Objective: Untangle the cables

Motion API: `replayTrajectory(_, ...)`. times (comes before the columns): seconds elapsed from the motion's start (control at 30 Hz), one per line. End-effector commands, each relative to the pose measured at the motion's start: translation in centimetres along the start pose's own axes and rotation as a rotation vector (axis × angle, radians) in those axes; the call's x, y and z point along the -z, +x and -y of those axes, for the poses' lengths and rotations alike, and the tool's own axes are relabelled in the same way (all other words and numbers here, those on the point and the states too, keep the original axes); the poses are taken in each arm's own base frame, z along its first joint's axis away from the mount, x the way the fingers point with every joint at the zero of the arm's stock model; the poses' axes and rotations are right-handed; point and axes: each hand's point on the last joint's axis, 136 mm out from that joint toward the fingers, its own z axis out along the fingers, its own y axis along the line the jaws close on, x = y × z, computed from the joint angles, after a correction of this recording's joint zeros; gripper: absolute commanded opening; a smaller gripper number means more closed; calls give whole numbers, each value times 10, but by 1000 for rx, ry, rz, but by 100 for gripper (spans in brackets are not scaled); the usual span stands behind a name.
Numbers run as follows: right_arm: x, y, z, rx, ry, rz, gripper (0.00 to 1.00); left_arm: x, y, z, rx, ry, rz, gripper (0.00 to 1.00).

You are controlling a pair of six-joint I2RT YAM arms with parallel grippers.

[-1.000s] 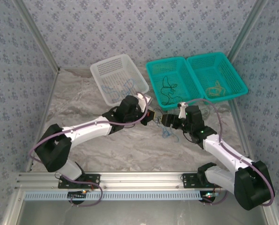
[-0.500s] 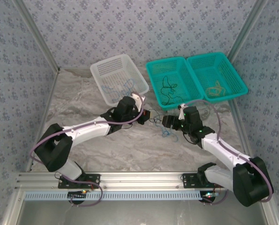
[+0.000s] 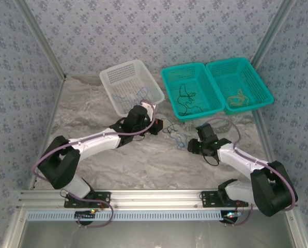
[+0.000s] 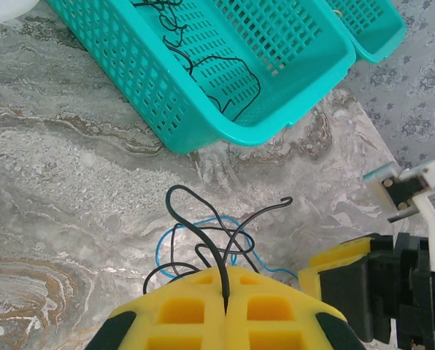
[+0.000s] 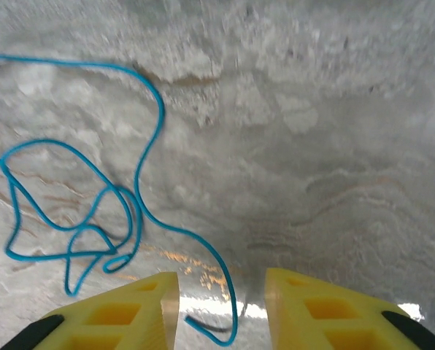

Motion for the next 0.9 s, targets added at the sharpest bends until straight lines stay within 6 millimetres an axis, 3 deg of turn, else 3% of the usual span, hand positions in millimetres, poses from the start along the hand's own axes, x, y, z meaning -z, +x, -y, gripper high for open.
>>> replayTrajectory(0.0, -1, 2, -3, 35, 23, -41, 38, -4, -2, -3, 13, 1, 15, 0)
replayTrajectory(0.3, -14, 7, 0, 101, 167, -107, 34, -4, 0, -5, 21, -3, 7, 0)
replayTrajectory(0.5, -16, 12, 7, 101, 232, -110, 19, -5, 1, -7, 27, -8, 5, 0)
replayTrajectory(0.7, -5, -5, -6, 121, 199, -29, 0, -5, 0, -10, 37, -17, 5, 0)
replayTrajectory(0.87, 19, -28, -21, 133, 131, 93, 0, -5, 8, -27, 60, -88, -14, 0)
